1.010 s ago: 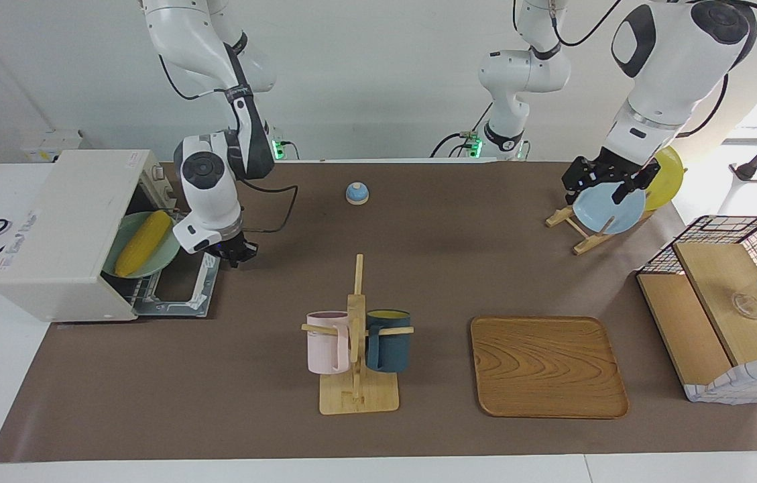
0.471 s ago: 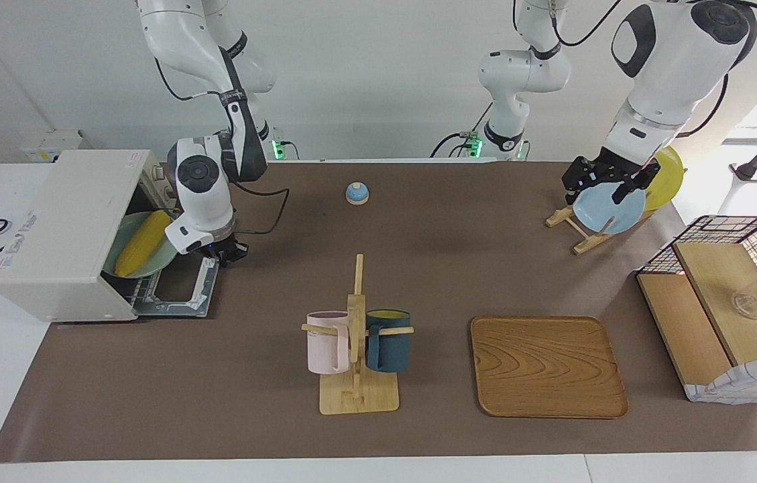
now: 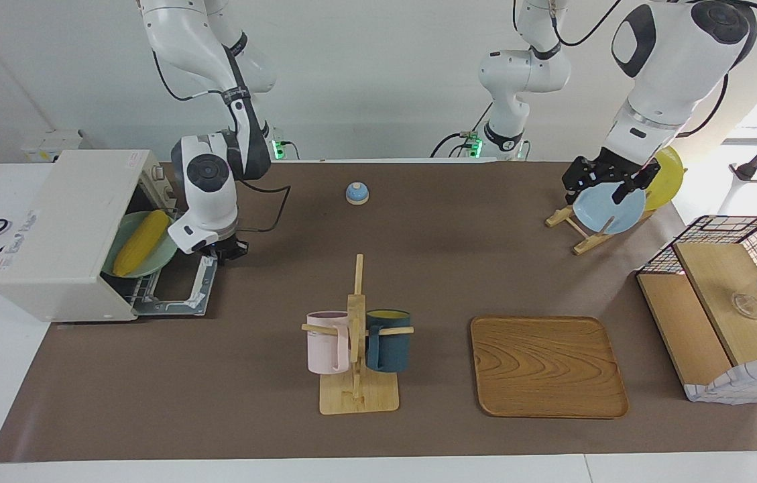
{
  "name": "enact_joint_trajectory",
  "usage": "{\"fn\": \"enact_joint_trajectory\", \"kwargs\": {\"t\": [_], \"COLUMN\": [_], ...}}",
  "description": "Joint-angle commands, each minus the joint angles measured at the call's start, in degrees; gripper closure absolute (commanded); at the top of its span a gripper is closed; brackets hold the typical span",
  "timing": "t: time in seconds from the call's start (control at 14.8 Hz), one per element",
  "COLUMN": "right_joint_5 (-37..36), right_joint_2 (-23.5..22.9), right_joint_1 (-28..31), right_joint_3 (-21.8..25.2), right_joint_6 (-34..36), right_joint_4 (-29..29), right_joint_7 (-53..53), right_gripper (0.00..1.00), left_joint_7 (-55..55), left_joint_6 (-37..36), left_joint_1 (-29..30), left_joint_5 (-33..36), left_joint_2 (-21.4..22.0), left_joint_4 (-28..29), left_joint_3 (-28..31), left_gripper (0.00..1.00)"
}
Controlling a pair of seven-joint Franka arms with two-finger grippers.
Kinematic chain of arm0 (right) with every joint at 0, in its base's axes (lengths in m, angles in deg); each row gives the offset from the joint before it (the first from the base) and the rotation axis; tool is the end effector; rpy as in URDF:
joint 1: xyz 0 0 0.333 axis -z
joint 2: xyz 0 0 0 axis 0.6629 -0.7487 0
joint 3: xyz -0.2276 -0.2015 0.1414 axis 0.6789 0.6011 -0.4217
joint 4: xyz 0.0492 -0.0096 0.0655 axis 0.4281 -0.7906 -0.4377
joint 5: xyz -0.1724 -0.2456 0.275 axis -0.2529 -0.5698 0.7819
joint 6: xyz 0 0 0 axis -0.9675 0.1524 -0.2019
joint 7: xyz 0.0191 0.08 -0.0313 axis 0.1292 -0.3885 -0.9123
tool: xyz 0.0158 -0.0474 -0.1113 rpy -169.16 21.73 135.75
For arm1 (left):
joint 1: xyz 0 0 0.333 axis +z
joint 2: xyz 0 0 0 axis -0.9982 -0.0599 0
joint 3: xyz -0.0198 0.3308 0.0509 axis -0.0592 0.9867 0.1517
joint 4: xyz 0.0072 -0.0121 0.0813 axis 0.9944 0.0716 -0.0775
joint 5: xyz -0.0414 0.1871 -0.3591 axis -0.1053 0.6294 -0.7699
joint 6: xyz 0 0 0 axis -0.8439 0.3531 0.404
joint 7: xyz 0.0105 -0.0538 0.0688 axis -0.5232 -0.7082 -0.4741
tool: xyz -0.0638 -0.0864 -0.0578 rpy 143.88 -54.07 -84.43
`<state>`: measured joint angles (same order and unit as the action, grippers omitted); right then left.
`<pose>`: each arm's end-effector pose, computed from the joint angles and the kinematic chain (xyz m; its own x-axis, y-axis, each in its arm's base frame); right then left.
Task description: Put corn in oven
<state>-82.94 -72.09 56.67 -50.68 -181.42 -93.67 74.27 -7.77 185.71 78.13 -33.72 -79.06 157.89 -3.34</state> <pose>0.5362 0.0440 0.3140 0.9943 -0.0255 -0.1033 0.0012 -0.9681 0.2505 0.5597 -0.0738 0.5882 0.9980 -0.0611 0.0126 -0.0615 -0.9978 0.0260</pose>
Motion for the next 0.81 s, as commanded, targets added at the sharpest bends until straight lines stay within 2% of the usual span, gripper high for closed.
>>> {"fn": "enact_joint_trajectory", "kwargs": {"t": [0.0, 0.34, 0.74], "right_joint_5": [-3.15, -2.27, 1.68], "right_joint_2": [1.24, 4.83, 6.15], "right_joint_1": [3.04, 7.43, 11.13], "right_joint_3": [0.90, 0.90, 1.51], "right_joint_6": [6.85, 10.55, 19.26], "right_joint_4": [7.18, 8.69, 15.28], "right_joint_7": [-7.56, -17.06, -28.14], "right_gripper": [1.00, 1.00, 1.00], "left_joint_7": [0.25, 0.25, 0.25], "left_joint_6": [0.12, 0.12, 0.12], "left_joint_1": [0.71, 0.71, 0.71], "left_joint_5": [0.97, 0.97, 0.97], "left_joint_2": [0.69, 0.69, 0.69], "left_joint_4": [0.38, 0.38, 0.47], "left_joint_3": [-0.45, -0.45, -0.45], "left_gripper": [0.00, 0.00, 0.00]}}
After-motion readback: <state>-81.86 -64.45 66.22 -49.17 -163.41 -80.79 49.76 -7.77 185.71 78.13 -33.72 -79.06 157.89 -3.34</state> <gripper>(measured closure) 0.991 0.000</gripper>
